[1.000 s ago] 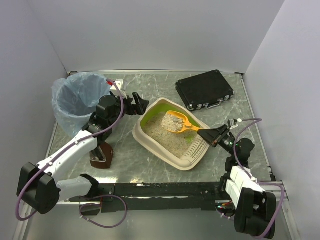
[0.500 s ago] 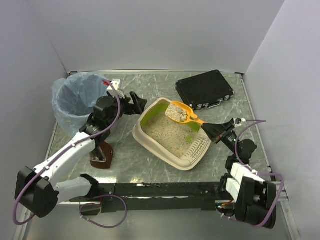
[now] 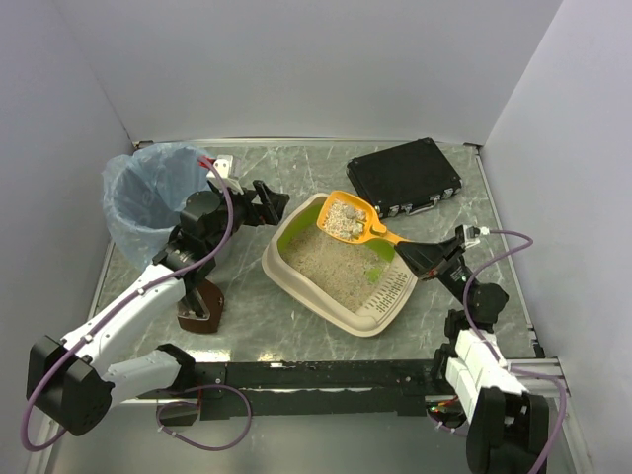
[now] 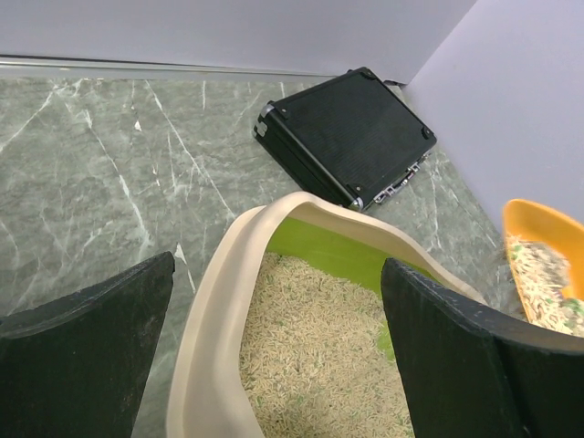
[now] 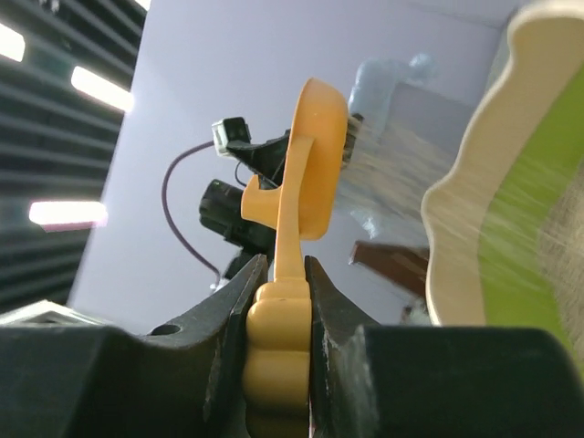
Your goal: Clean the litter box
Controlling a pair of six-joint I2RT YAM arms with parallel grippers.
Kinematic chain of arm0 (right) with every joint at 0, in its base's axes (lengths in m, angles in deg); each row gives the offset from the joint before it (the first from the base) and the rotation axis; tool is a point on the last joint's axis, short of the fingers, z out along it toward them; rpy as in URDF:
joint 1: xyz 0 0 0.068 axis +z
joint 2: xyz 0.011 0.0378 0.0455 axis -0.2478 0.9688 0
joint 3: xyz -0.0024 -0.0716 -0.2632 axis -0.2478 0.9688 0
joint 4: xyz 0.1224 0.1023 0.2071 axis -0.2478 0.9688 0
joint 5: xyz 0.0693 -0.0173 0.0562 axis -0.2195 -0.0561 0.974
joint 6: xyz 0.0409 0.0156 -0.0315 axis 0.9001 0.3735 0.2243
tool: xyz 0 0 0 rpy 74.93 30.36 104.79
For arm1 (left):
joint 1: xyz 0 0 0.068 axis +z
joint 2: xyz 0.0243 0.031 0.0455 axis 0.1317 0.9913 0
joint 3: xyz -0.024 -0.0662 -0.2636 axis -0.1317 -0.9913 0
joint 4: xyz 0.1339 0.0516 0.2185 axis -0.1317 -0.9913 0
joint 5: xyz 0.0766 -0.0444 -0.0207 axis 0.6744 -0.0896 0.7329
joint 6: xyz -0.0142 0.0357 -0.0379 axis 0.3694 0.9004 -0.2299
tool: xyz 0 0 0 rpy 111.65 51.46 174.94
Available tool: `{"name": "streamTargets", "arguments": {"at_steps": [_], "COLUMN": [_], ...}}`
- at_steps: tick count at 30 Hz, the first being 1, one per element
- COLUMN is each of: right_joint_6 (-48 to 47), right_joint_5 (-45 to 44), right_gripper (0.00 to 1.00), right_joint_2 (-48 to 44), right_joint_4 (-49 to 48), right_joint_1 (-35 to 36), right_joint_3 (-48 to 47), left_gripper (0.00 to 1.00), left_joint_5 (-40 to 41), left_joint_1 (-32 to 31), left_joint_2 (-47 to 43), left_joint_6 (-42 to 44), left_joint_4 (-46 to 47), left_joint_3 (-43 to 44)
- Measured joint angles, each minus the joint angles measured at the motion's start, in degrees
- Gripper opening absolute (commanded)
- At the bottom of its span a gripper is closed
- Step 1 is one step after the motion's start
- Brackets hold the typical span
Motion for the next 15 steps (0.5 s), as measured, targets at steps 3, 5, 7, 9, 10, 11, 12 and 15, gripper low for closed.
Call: {"name": "streamTargets", "arguments": {"at_steps": [3, 5, 7, 9, 10, 11, 12, 15], "right_joint_6": [-3.1, -3.7, -4.7, -5.5, -5.7, -5.7, -5.8, -7.5], "right_joint_5": [-1.5, -1.3, -1.6, -2.8, -3.1, -3.1, -3.0, -3.9], "right_gripper": [0.00, 0.00, 0.00, 0.00, 0.00, 0.00, 0.00, 0.00], "right_joint_2": [-3.1, -3.9, -4.7, -4.9, -4.9, -4.9, -4.8, -5.3], "right_joint_4": [1.7, 2.3, 4.3, 6.4, 7.0, 7.3, 7.8, 12.0], "right_joint_1": [1.1, 1.2, 1.1, 1.1, 1.1, 1.0, 0.8, 0.9], "right_joint_3": [0.0, 0.0, 0.0, 0.1, 0.1, 0.2, 0.2, 0.2], "left_gripper": [0.99, 0.99, 0.99, 0.99, 0.99, 0.99, 0.99, 0.99], "left_joint_5": [-0.1, 0.0, 0.0, 0.0, 0.0, 0.0, 0.0, 0.1], "left_joint_1": [0.0, 0.0, 0.0, 0.0, 0.0, 0.0, 0.0, 0.0], "left_joint_2": [0.0, 0.0, 0.0, 0.0, 0.1, 0.1, 0.2, 0.5], "left_joint_6": [0.0, 0.0, -0.3, -0.5, -0.7, -0.8, -0.9, -0.9], "left_joint_4": [0.0, 0.0, 0.0, 0.0, -0.2, -0.3, -0.4, -0.5], "left_joint_3": [0.0, 0.0, -0.1, -0.2, -0.2, -0.2, -0.2, -0.2]}}
